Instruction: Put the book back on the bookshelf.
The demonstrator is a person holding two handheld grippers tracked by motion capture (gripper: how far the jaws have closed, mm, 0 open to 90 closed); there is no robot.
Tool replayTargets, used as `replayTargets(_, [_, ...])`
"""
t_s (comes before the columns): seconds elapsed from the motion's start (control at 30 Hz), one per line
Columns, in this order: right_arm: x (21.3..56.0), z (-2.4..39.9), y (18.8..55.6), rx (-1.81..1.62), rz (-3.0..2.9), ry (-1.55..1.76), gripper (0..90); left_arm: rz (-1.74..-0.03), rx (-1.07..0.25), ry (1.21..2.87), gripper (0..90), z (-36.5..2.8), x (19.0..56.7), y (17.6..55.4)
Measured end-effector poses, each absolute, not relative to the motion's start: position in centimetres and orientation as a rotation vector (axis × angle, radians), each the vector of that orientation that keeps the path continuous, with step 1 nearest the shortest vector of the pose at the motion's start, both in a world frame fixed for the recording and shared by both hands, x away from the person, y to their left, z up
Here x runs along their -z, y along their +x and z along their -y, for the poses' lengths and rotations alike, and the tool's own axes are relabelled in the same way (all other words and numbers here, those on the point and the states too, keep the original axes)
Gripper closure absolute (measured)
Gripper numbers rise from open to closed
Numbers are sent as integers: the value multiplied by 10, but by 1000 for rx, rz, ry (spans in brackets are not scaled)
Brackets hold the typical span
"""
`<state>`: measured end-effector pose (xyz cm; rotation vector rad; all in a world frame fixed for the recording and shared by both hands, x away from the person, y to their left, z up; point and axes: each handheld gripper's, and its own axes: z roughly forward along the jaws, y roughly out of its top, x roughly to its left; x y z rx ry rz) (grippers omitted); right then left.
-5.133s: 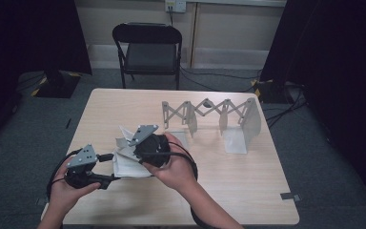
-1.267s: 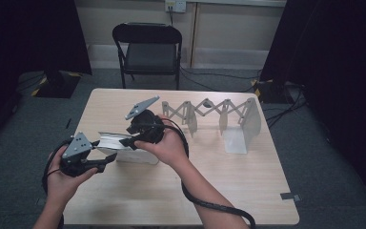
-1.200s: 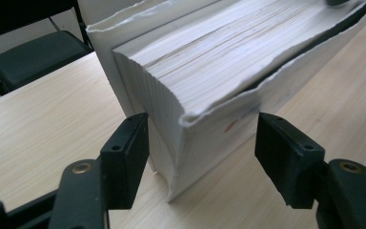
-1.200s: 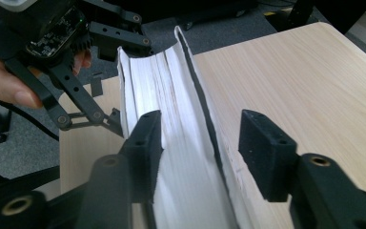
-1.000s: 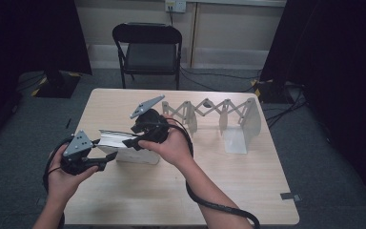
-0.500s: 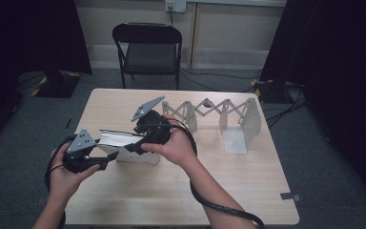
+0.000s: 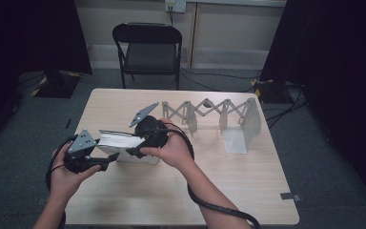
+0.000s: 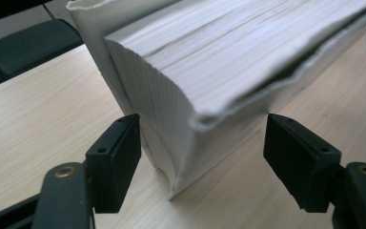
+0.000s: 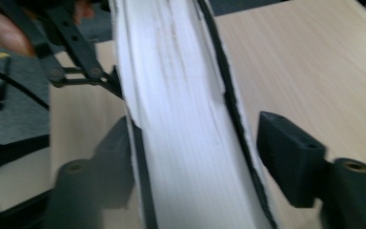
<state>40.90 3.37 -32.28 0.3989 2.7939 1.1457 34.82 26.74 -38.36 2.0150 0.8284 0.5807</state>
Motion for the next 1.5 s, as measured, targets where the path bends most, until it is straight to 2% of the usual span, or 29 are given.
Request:
replayTargets(0.27, [322,-39,409,-1131,-2746,396,433,-841,-585,2018,250,-274,391,344])
replayTargets(0.43, [322,-40,410,-1128,-2725,456,451,-864,-530,2057,225,-280,402,341])
replayTargets(1.2, [317,-43,419,-1060,-2760,546,448,-904,-353,2149,192,-276,468,350])
replayTargets(1.5, [314,-45,422,-1028,-2769,610,484,-913,-349,2156,185,-276,478,351])
